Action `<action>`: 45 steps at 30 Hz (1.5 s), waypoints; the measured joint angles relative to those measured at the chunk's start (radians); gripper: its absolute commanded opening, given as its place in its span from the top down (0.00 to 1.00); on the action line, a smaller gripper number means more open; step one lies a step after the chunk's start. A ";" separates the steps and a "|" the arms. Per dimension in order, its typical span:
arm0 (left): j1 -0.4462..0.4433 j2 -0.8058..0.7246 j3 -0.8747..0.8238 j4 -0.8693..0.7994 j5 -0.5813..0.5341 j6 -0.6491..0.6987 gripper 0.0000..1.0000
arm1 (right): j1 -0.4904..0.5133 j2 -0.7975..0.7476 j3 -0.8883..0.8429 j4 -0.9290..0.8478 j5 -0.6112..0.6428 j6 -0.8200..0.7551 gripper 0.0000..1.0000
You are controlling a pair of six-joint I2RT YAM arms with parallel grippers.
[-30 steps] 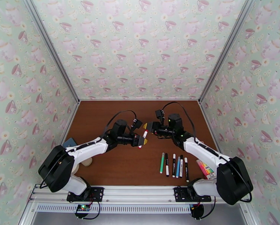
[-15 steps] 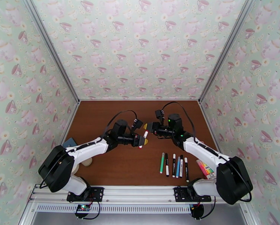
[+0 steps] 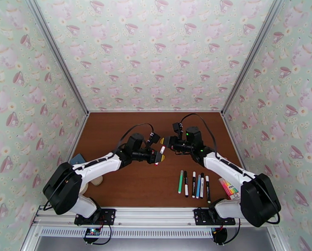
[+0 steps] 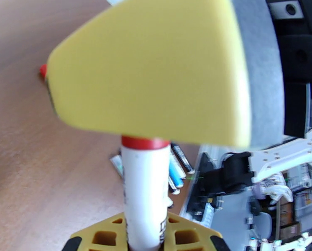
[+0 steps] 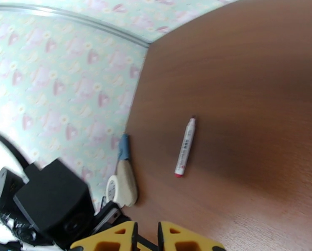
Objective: Open the pen caps
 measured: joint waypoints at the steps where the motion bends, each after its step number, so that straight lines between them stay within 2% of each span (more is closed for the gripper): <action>1: -0.001 -0.002 -0.002 -0.001 -0.005 0.001 1.00 | 0.002 -0.001 0.000 -0.007 0.008 0.001 0.98; 5: 0.007 -0.008 -0.030 0.049 0.026 -0.020 1.00 | 0.003 -0.009 0.001 -0.015 0.003 0.000 1.00; 12: 0.029 -0.018 -0.061 0.153 0.154 -0.090 1.00 | -0.004 -0.046 -0.002 0.000 -0.045 -0.004 1.00; 19: 0.026 -0.038 -0.069 0.203 0.183 -0.106 1.00 | -0.016 -0.108 -0.026 0.021 -0.069 -0.009 1.00; 21: 0.012 -0.042 -0.067 0.181 0.158 -0.085 1.00 | -0.018 -0.109 -0.027 0.012 -0.067 -0.009 1.00; 24: -0.036 -0.063 -0.051 0.090 0.020 -0.022 1.00 | -0.019 -0.113 -0.026 -0.042 -0.040 -0.008 1.00; 27: -0.083 -0.092 -0.057 -0.021 -0.103 0.036 1.00 | -0.050 -0.126 -0.008 -0.094 0.068 -0.003 1.00; 31: -0.103 -0.135 -0.077 -0.094 -0.186 0.071 1.00 | -0.100 -0.147 0.008 -0.122 0.188 0.004 1.00; 38: -0.094 -0.161 -0.078 -0.124 -0.229 0.084 1.00 | -0.108 -0.146 0.014 -0.187 0.243 -0.043 1.00; 45: -0.063 -0.177 -0.087 -0.114 -0.246 0.050 0.99 | -0.125 -0.061 0.116 -0.389 0.309 -0.210 1.00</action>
